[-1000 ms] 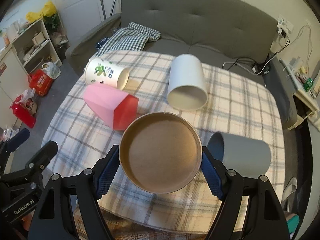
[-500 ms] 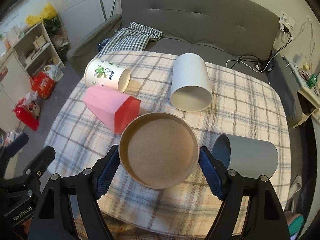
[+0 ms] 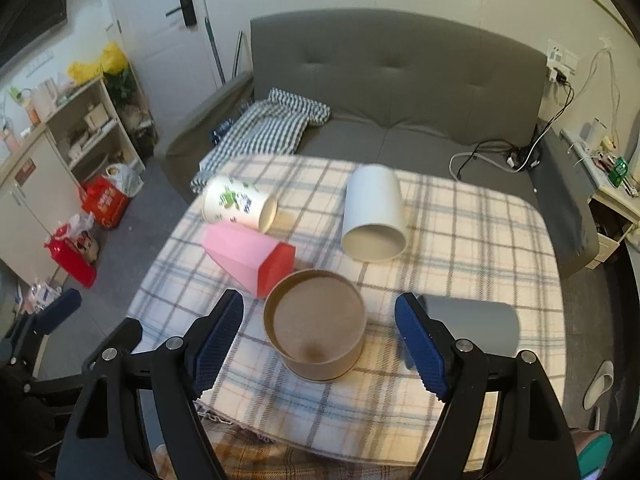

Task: Flip cup upside down
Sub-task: 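Rotate the tan cup with the right gripper and lower it rim-up, then open the right gripper and release the tan cup on the table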

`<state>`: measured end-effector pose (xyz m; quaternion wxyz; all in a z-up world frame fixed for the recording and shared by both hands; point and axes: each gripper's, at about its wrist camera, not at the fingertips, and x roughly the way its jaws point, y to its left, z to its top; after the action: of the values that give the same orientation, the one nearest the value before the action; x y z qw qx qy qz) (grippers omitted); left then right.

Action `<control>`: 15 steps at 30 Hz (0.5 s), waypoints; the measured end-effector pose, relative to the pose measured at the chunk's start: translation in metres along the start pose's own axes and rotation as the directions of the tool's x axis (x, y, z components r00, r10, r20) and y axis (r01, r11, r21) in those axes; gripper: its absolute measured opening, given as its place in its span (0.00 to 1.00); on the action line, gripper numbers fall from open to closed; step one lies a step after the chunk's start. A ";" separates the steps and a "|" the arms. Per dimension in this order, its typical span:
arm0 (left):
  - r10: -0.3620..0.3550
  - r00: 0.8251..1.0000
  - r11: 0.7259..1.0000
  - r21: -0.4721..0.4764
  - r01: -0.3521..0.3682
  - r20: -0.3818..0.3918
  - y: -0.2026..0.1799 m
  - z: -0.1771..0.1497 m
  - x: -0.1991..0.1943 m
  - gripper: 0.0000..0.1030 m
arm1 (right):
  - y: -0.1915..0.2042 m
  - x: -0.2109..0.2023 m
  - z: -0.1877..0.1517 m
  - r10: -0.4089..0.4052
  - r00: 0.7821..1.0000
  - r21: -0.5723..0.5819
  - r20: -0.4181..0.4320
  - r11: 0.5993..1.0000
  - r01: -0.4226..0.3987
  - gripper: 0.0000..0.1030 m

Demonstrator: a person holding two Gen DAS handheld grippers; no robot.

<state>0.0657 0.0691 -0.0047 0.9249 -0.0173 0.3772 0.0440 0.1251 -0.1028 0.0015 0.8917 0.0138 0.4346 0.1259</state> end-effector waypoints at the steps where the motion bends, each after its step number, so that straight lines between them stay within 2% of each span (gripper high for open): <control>1: 0.001 1.000 1.000 0.004 -0.001 0.012 -0.002 0.001 -0.005 0.90 | -0.002 -0.010 0.000 0.000 1.000 0.003 0.021 1.000 0.000 0.76; 7: 0.014 0.996 1.000 0.010 -0.015 0.094 -0.016 0.005 -0.037 0.90 | -0.017 -0.056 -0.005 -0.004 0.994 0.019 0.110 1.000 0.001 0.76; 12: -0.006 0.985 1.000 0.001 0.006 0.171 -0.026 0.004 -0.064 0.90 | -0.030 -0.090 -0.019 -0.019 0.983 0.030 0.182 0.999 0.014 0.76; 15: -0.027 0.978 1.000 0.012 0.025 0.208 -0.033 -0.003 -0.080 0.90 | -0.041 -0.106 -0.033 -0.030 0.973 0.045 0.228 0.999 0.020 0.82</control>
<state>0.0099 0.0303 0.0485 0.9599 -0.0133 0.2784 0.0315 0.0455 -0.1700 0.0580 0.9368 0.0415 0.3318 0.1031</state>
